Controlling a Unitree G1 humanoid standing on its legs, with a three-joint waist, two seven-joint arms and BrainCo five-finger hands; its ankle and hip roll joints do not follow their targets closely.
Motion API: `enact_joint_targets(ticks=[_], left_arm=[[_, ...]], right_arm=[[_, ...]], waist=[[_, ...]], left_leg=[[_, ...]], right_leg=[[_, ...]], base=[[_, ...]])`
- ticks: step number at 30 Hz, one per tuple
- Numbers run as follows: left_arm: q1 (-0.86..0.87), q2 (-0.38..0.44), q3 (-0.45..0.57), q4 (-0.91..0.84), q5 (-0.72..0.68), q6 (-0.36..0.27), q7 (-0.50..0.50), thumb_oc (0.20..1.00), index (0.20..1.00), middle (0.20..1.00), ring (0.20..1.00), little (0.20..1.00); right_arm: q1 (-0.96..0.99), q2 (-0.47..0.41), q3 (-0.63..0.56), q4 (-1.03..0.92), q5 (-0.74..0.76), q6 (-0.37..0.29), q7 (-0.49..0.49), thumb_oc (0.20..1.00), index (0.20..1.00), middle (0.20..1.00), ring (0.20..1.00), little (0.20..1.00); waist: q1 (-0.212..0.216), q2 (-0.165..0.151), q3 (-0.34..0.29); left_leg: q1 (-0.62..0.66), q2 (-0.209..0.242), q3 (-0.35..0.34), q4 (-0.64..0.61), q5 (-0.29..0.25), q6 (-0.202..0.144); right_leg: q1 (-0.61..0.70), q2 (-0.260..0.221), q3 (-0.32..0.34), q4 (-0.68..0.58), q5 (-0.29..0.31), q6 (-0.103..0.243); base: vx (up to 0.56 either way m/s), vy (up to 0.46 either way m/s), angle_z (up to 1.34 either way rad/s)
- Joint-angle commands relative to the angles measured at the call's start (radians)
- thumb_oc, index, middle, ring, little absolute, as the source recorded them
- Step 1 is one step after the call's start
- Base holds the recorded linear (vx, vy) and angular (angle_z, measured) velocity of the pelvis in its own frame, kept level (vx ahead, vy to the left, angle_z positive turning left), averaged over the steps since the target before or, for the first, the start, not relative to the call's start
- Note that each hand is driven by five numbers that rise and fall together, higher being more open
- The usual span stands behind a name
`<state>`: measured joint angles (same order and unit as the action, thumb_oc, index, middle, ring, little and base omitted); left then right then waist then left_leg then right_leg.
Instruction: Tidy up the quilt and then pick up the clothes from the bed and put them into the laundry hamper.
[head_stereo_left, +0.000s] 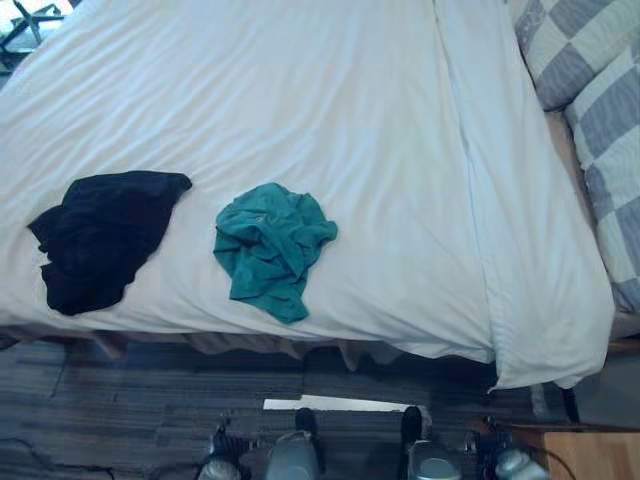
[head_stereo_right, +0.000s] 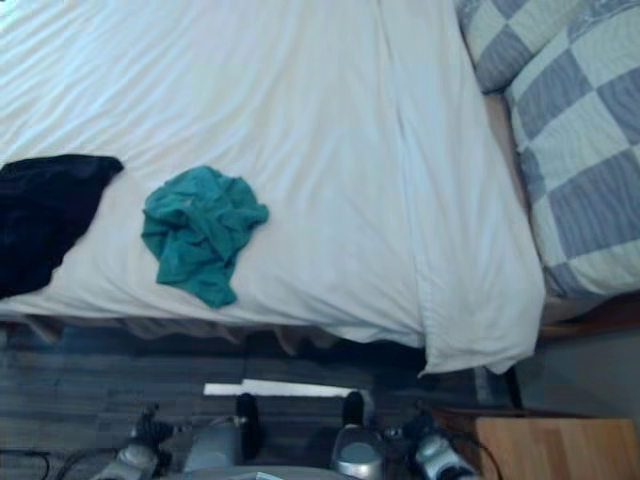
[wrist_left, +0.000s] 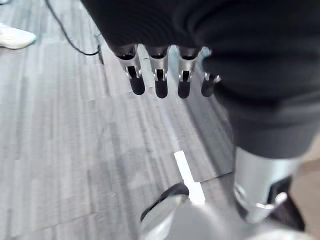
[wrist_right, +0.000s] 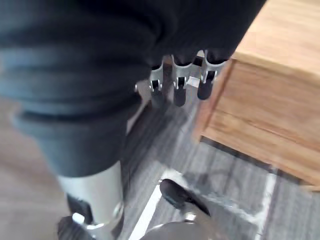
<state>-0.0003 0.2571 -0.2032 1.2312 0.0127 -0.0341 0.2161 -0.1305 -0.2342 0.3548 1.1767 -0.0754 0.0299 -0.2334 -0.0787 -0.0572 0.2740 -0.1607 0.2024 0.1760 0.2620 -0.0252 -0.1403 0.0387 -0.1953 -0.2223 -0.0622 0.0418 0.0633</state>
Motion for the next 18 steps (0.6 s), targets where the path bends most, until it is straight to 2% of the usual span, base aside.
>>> enact_joint_targets(ticks=[1, 3, 4, 5, 6, 7, 8, 9, 10, 11, 12, 14, 15, 16, 17, 18], left_arm=[[-0.025, -0.023, -0.022, 0.008, -0.001, -0.017, 0.010, 1.000, 1.000, 1.000, 1.000, 1.000], [-0.019, -0.029, -0.036, 0.010, 0.016, -0.022, 0.009, 1.000, 1.000, 1.000, 1.000, 1.000], [-0.013, -0.030, -0.036, 0.011, 0.030, -0.021, 0.000, 1.000, 1.000, 1.000, 1.000, 1.000], [-0.013, -0.029, -0.036, 0.010, 0.030, -0.021, -0.001, 1.000, 1.000, 1.000, 1.000, 1.000], [-0.020, -0.027, -0.039, 0.010, 0.030, -0.020, -0.003, 1.000, 1.000, 1.000, 1.000, 1.000], [-0.036, -0.022, -0.048, 0.011, 0.034, -0.018, -0.007, 1.000, 1.000, 1.000, 1.000, 1.000], [-0.057, -0.017, -0.055, 0.011, 0.042, -0.012, -0.010, 1.000, 1.000, 1.000, 1.000, 1.000], [-0.068, -0.006, -0.064, 0.013, 0.050, -0.009, -0.016, 1.000, 1.000, 1.000, 1.000, 1.000], [-0.059, 0.018, -0.064, 0.033, 0.073, 0.000, -0.027, 1.000, 1.000, 1.000, 1.000, 1.000], [-0.059, 0.019, -0.064, 0.034, 0.073, 0.000, -0.028, 1.000, 1.000, 1.000, 1.000, 1.000], [-0.067, 0.042, -0.062, 0.037, 0.092, 0.012, -0.039, 1.000, 1.000, 1.000, 1.000, 1.000], [-0.067, 0.042, -0.062, 0.037, 0.092, 0.012, -0.039, 1.000, 1.000, 1.000, 1.000, 1.000], [-0.068, 0.065, -0.069, 0.046, 0.116, 0.020, -0.044, 1.000, 1.000, 1.000, 1.000, 1.000], [-0.078, 0.071, -0.077, 0.042, 0.128, 0.024, -0.050, 1.000, 1.000, 1.000, 1.000, 1.000], [-0.098, 0.058, -0.080, 0.046, 0.121, 0.015, -0.054, 1.000, 1.000, 1.000, 1.000, 1.000], [-0.094, 0.041, -0.081, 0.044, 0.116, 0.011, -0.049, 1.000, 1.000, 1.000, 1.000, 1.000]], right_arm=[[0.014, 0.054, 0.005, -0.019, -0.009, -0.006, 0.023, 1.000, 1.000, 1.000, 1.000, 1.000], [0.020, 0.047, 0.003, -0.026, -0.004, -0.013, 0.029, 1.000, 1.000, 1.000, 1.000, 1.000], [0.039, 0.035, -0.030, -0.034, 0.024, -0.018, 0.053, 1.000, 1.000, 1.000, 1.000, 1.000], [0.040, 0.035, -0.031, -0.035, 0.024, -0.018, 0.053, 1.000, 1.000, 1.000, 1.000, 1.000], [0.057, 0.028, -0.063, -0.023, 0.033, -0.015, 0.058, 1.000, 1.000, 1.000, 1.000, 1.000], [0.066, 0.027, -0.091, -0.006, 0.042, -0.010, 0.058, 1.000, 1.000, 1.000, 1.000, 1.000], [0.065, 0.035, -0.116, 0.009, 0.055, -0.002, 0.050, 1.000, 1.000, 1.000, 1.000, 1.000], [0.063, 0.038, -0.135, 0.034, 0.070, 0.014, 0.049, 1.000, 1.000, 1.000, 1.000, 1.000], [0.074, 0.052, -0.153, 0.064, 0.093, 0.023, 0.048, 1.000, 1.000, 1.000, 1.000, 1.000], [0.073, 0.053, -0.153, 0.065, 0.093, 0.023, 0.048, 1.000, 1.000, 1.000, 1.000, 1.000], [0.091, 0.061, -0.141, 0.064, 0.091, 0.017, 0.056, 1.000, 1.000, 1.000, 1.000, 1.000], [0.091, 0.062, -0.142, 0.064, 0.091, 0.017, 0.056, 1.000, 1.000, 1.000, 1.000, 1.000], [0.113, 0.065, -0.124, 0.068, 0.088, 0.007, 0.056, 1.000, 1.000, 1.000, 1.000, 1.000], [0.128, 0.069, -0.116, 0.062, 0.093, 0.000, 0.052, 1.000, 1.000, 1.000, 1.000, 1.000], [0.118, 0.067, -0.111, 0.061, 0.092, 0.002, 0.057, 1.000, 1.000, 1.000, 1.000, 1.000], [0.114, 0.059, -0.103, 0.054, 0.100, -0.002, 0.048, 1.000, 1.000, 1.000, 1.000, 1.000]], waist=[[0.009, 0.016, -0.001], [0.010, 0.028, -0.024], [-0.003, 0.038, -0.051], [-0.002, 0.039, -0.051], [-0.011, 0.041, -0.060], [-0.013, 0.036, -0.062], [-0.019, 0.020, -0.062], [-0.020, 0.001, -0.058], [-0.021, -0.018, -0.052], [-0.021, -0.021, -0.055], [-0.029, -0.028, -0.049], [-0.029, -0.028, -0.051], [-0.065, -0.022, -0.036], [-0.079, -0.024, -0.027], [-0.075, -0.029, -0.014], [-0.068, -0.030, -0.007]], left_leg=[[0.053, 0.170, -0.032, -0.135, 0.065, -0.041], [0.065, 0.250, -0.044, -0.245, 0.150, -0.069], [0.115, 0.288, 0.007, -0.311, 0.167, -0.102], [0.118, 0.288, 0.008, -0.314, 0.169, -0.103], [0.119, 0.284, 0.016, -0.320, 0.164, -0.113], [0.113, 0.268, 0.012, -0.308, 0.145, -0.118], [0.114, 0.248, 0.016, -0.290, 0.126, -0.118], [0.128, 0.220, 0.035, -0.284, 0.104, -0.110], [0.160, 0.186, 0.096, -0.296, 0.079, -0.082], [0.156, 0.183, 0.097, -0.296, 0.081, -0.080], [0.188, 0.153, 0.130, -0.326, 0.072, -0.052], [0.184, 0.152, 0.130, -0.326, 0.074, -0.051], [0.207, 0.100, 0.140, -0.335, 0.059, -0.016], [0.203, 0.063, 0.134, -0.323, 0.035, -0.003], [0.193, 0.019, 0.139, -0.239, -0.010, 0.006], [0.161, -0.016, 0.131, -0.154, -0.040, 0.017]], right_leg=[[-0.094, -0.083, 0.087, 0.153, -0.113, 0.120], [-0.090, -0.138, 0.081, 0.134, -0.101, 0.156], [-0.082, -0.185, 0.059, 0.123, -0.078, 0.192], [-0.081, -0.185, 0.059, 0.122, -0.078, 0.192], [-0.080, -0.206, 0.056, 0.128, -0.057, 0.198], [-0.079, -0.225, 0.056, 0.138, -0.022, 0.198], [-0.087, -0.248, 0.057, 0.157, 0.047, 0.198], [-0.101, -0.280, 0.053, 0.173, 0.138, 0.198], [-0.136, -0.316, -0.022, 0.255, 0.159, 0.198], [-0.142, -0.320, -0.020, 0.254, 0.162, 0.198], [-0.160, -0.240, -0.035, 0.339, 0.087, 0.183], [-0.163, -0.240, -0.035, 0.336, 0.091, 0.183], [-0.185, -0.045, -0.032, 0.361, -0.048, 0.148], [-0.187, 0.023, -0.010, 0.328, -0.086, 0.143], [-0.178, 0.006, -0.058, 0.288, -0.082, 0.116], [-0.135, -0.002, -0.098, 0.243, -0.110, 0.073]], base=[[0.04, 0.433, 0.03], [0.06, 0.736, 0.06], [0.06, 0.626, 0.08], [0.09, 0.634, 0.18], [0.08, 0.404, 0.31], [0.10, 0.469, 0.20], [0.09, 0.349, 0.17], [0.08, 0.496, 0.08], [0.05, 0.436, 0.06], [0.09, 0.651, -0.13], [0.05, 0.325, -0.26], [0.05, 0.360, -0.14], [0.07, 0.523, -0.18], [0.12, 0.624, -0.13], [0.13, 0.301, -0.08], [0.09, 0.372, 0.27]])
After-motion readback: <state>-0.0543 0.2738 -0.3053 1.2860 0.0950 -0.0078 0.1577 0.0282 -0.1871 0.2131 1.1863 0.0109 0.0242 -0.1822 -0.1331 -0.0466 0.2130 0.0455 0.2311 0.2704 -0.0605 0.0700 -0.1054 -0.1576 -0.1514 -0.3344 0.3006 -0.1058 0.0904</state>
